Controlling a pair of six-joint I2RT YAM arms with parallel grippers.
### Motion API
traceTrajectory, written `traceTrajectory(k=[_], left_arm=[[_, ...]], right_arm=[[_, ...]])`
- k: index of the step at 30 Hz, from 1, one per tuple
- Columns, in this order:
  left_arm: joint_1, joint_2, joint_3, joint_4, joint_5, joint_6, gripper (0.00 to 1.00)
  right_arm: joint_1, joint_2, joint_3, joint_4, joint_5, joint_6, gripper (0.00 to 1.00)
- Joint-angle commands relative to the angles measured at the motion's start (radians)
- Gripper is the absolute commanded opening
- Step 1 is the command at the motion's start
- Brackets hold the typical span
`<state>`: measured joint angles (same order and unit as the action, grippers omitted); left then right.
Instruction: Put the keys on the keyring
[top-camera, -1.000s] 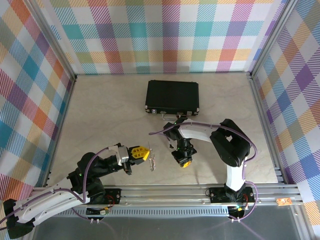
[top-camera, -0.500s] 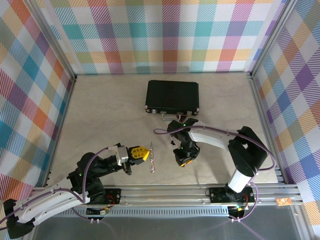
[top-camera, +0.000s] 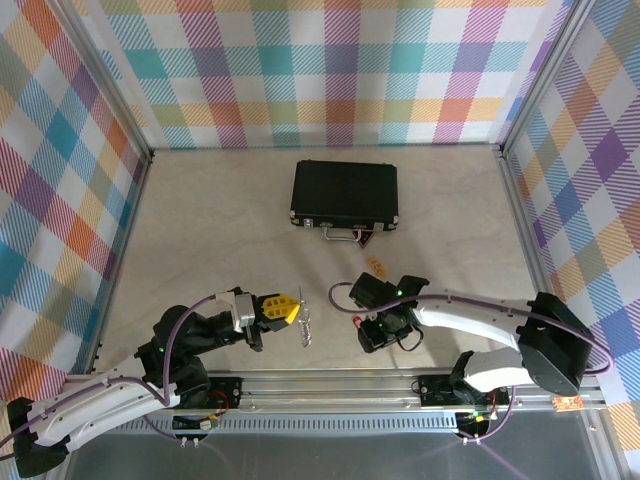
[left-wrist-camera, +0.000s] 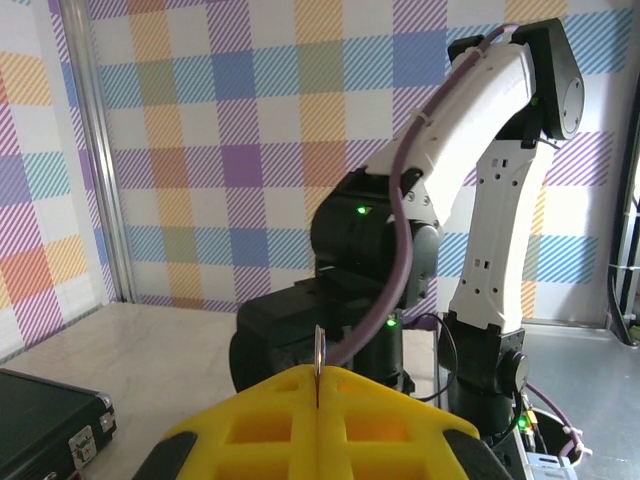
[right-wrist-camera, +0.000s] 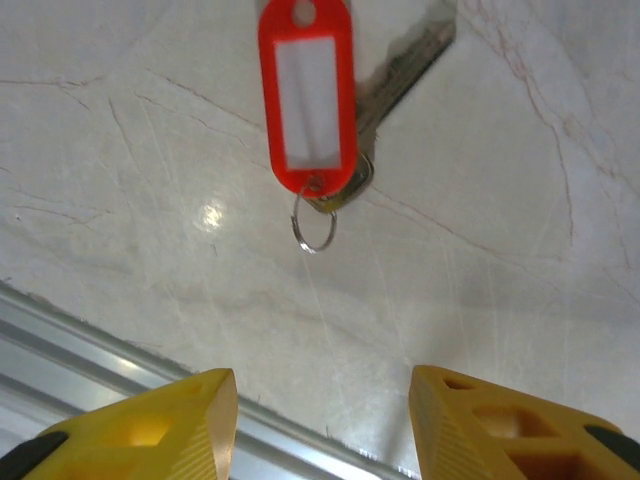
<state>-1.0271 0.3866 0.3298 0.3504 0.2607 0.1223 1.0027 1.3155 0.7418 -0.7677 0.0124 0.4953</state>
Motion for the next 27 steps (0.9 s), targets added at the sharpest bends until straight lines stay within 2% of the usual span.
traceTrajectory(k=[1,5,12,20,27], left_arm=[[-0.007,-0.014,-0.007,0.056,0.011,-0.009,0.00],[-0.007,-0.012,-0.008,0.058,0.014,-0.009,0.00],[-0.007,-0.013,-0.010,0.057,0.011,-0.009,0.00],[-0.007,-0.014,-0.010,0.057,0.009,-0.009,0.00],[-0.007,-0.022,-0.011,0.055,0.011,-0.009,0.00]], right_arm=[[0.016,-0.033,-0.046,0.163,0.086,0.018,0.49],[0.026,-0.033,-0.104,0.291,0.108,0.006,0.51],[0.034,-0.062,-0.149,0.336,0.123,0.003,0.53],[0.036,-0.056,-0.148,0.332,0.086,-0.004,0.41],[0.035,-0.042,-0.136,0.305,0.074,0.000,0.36]])
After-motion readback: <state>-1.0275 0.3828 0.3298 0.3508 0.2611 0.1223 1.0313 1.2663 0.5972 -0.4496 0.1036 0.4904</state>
